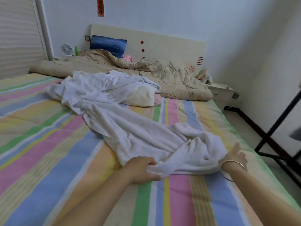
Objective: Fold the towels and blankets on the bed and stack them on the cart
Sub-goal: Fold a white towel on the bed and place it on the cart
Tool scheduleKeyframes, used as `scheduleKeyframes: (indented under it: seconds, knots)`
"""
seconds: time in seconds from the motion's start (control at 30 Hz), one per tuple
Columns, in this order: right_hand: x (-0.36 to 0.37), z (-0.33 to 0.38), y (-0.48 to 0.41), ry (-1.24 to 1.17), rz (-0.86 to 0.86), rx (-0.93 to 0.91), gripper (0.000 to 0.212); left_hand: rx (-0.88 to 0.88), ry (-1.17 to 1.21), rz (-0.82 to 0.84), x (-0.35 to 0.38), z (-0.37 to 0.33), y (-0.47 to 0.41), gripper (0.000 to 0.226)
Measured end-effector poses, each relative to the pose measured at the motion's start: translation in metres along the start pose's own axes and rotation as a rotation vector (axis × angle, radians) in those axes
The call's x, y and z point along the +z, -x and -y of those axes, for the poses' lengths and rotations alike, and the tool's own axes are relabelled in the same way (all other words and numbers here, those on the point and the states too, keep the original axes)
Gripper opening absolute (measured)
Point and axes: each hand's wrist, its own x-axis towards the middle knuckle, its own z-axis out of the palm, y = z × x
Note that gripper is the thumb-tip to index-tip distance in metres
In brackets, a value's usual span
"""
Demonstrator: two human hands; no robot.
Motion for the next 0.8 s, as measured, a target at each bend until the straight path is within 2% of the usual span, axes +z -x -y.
scheduleKeyframes:
  seconds: [0.07, 0.13, 0.17, 0.23, 0.27, 0.33, 0.37, 0.43, 0.53, 0.6, 0.67, 0.7, 0.8]
  knots:
    - [0.009, 0.000, 0.001, 0.141, 0.023, -0.289, 0.088, 0.034, -0.185, 0.012, 0.008, -0.004, -0.005, 0.046]
    - [0.023, 0.016, 0.010, 0.216, -0.055, -0.710, 0.068, 0.028, -0.283, -0.022, 0.011, -0.003, -0.005, 0.035]
    - [0.032, 0.028, 0.015, 0.227, -0.088, -0.915, 0.069, 0.026, -0.299, -0.040, 0.010, -0.002, -0.004, 0.029]
    - [0.046, 0.052, 0.034, 0.331, 0.001, -1.201, 0.075, 0.028, -0.337, -0.047, 0.003, -0.002, 0.003, 0.014]
    - [0.051, 0.064, 0.047, 0.480, 0.087, -1.256, 0.074, 0.030, -0.363, -0.046, -0.002, -0.004, 0.007, 0.011]
    - [0.055, 0.085, 0.066, 0.833, 0.178, -1.249, 0.062, 0.021, -0.408, -0.060, -0.017, -0.009, 0.018, 0.015]
    - [0.053, 0.091, 0.072, 0.930, 0.180, -1.236, 0.051, -0.001, -0.412, -0.054, -0.026, -0.010, 0.026, 0.018]
    - [0.043, 0.096, 0.079, 0.962, 0.159, -1.233, 0.034, -0.054, -0.405, -0.028, -0.044, -0.009, 0.038, 0.021]
    - [0.014, 0.089, 0.098, 0.919, 0.165, -1.236, 0.043, -0.143, -0.322, 0.071, -0.062, 0.001, 0.058, 0.018]
    - [-0.007, 0.076, 0.121, 0.912, 0.177, -1.231, 0.049, -0.210, -0.262, 0.169, -0.064, 0.003, 0.075, 0.038]
    - [-0.023, 0.057, 0.144, 0.921, 0.249, -1.192, 0.060, -0.224, -0.232, 0.283, -0.059, 0.001, 0.090, 0.052]
    - [-0.030, 0.046, 0.152, 0.920, 0.316, -1.136, 0.072, -0.220, -0.234, 0.336, -0.056, -0.001, 0.096, 0.054]
    - [-0.048, 0.010, 0.167, 0.892, 0.677, -0.805, 0.134, -0.214, -0.226, 0.506, -0.050, -0.019, 0.107, 0.039]
